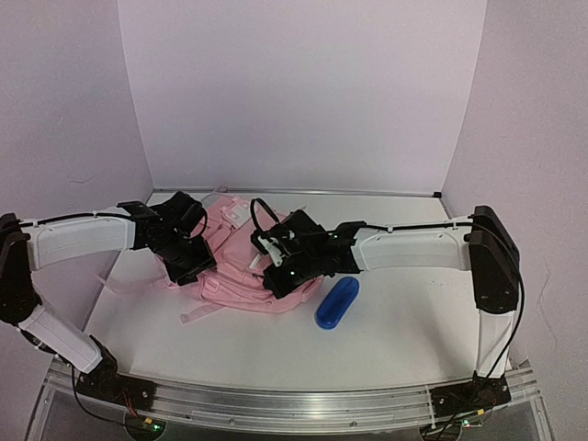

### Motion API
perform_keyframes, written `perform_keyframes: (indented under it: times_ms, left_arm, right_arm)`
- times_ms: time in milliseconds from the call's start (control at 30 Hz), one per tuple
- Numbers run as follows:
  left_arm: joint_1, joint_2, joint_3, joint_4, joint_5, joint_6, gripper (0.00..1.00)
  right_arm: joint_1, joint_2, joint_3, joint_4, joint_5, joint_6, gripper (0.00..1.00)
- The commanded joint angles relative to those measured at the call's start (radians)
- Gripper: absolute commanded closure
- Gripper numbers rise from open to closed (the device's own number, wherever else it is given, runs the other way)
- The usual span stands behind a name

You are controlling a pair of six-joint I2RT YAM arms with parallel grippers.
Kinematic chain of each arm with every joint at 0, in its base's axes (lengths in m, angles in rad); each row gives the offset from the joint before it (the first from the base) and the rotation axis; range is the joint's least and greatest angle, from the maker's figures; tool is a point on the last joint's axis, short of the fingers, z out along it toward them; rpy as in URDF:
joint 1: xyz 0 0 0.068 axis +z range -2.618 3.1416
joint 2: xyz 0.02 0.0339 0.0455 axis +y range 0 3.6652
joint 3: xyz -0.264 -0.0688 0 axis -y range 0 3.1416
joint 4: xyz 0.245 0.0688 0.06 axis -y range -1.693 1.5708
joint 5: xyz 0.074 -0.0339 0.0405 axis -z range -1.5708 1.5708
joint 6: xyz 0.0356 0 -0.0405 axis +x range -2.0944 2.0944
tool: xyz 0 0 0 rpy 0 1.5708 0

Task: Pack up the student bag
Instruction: Zip the student bag at the center of the board.

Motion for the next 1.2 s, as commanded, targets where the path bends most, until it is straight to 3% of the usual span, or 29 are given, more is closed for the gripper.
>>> perform_keyframes:
  times_ms: [0, 67, 267, 467, 767, 1067, 1100, 1167]
  left_arm:
    - [-0.002, 0.038, 0.002, 0.050, -0.043, -0.076, 0.51]
    - [-0.001, 0.040, 0.016, 0.027, -0.063, -0.074, 0.59]
    - [0.038, 0.003, 0.018, -0.089, -0.126, -0.092, 0.98]
    - [0.116, -0.033, 0.022, -0.189, -0.143, -0.072, 1.00]
    - [0.246, -0.014, 0.046, -0.223, -0.087, 0.075, 1.00]
    - [0.330, 0.052, 0.167, -0.157, -0.006, 0.360, 1.00]
    - [0.329, 0.054, 0.182, -0.162, 0.000, 0.379, 1.00]
    - [0.330, 0.047, 0.191, -0.170, 0.017, 0.397, 1.00]
  right_arm:
    - [-0.015, -0.043, 0.025, 0.012, 0.067, -0.002, 1.00]
    - [-0.015, -0.051, 0.015, 0.012, 0.081, -0.013, 1.00]
    - [-0.042, -0.083, -0.034, 0.012, 0.096, -0.035, 1.00]
    - [-0.102, -0.129, -0.109, 0.012, 0.105, -0.082, 1.00]
    - [-0.209, -0.167, -0.140, 0.011, 0.094, -0.130, 1.00]
    - [-0.165, -0.113, -0.059, 0.021, -0.197, -0.104, 1.00]
    - [-0.164, -0.108, -0.052, 0.020, -0.233, -0.108, 0.99]
    - [-0.164, -0.119, -0.055, 0.019, -0.255, -0.146, 0.77]
